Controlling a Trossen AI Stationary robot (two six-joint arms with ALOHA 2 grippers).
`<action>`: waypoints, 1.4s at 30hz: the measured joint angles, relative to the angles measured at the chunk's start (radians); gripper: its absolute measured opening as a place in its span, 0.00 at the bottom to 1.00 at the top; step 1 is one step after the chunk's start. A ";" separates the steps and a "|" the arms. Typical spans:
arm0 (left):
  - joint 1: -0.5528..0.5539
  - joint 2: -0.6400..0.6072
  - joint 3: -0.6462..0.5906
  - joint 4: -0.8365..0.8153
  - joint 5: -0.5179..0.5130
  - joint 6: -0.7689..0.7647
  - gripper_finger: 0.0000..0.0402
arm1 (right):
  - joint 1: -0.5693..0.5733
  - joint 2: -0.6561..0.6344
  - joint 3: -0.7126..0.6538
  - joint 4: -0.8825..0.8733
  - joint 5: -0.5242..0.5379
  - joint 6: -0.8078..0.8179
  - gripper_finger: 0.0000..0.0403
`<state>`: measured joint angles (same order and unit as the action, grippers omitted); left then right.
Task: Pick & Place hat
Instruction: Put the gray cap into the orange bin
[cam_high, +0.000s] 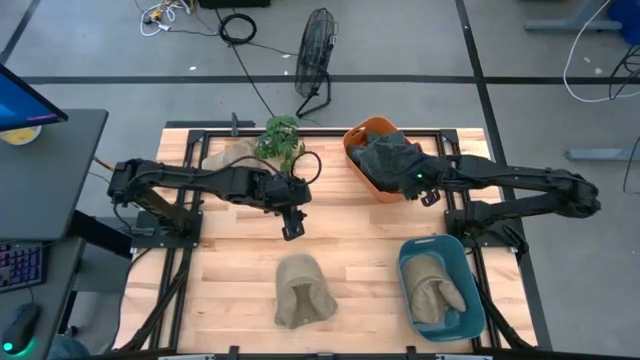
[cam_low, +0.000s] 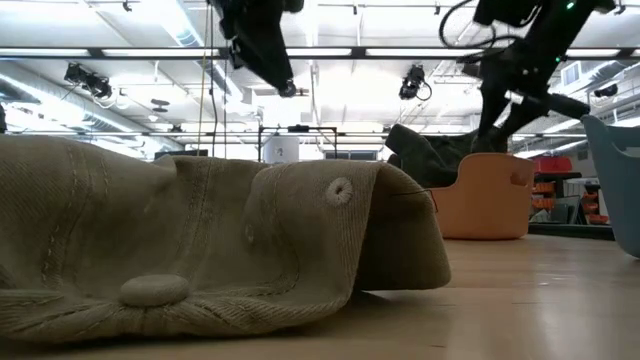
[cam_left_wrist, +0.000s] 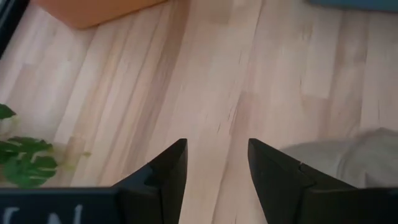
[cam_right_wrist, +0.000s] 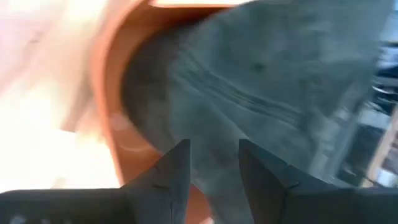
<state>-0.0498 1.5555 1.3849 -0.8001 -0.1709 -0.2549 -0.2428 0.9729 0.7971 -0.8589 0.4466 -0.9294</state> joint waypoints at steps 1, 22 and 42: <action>0.000 0.000 0.017 -0.028 0.000 0.006 0.43 | 0.010 -0.019 0.000 0.004 0.024 0.017 0.34; 0.001 0.000 0.186 -0.125 0.000 0.083 0.43 | -0.107 0.069 -0.179 0.485 -0.088 0.376 0.01; 0.003 -0.010 0.186 -0.143 0.000 0.097 0.43 | -0.146 0.149 -0.089 0.407 -0.268 0.504 0.00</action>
<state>-0.0467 1.5454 1.5711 -0.9435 -0.1711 -0.1579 -0.3886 1.1219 0.7085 -0.4520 0.1788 -0.4258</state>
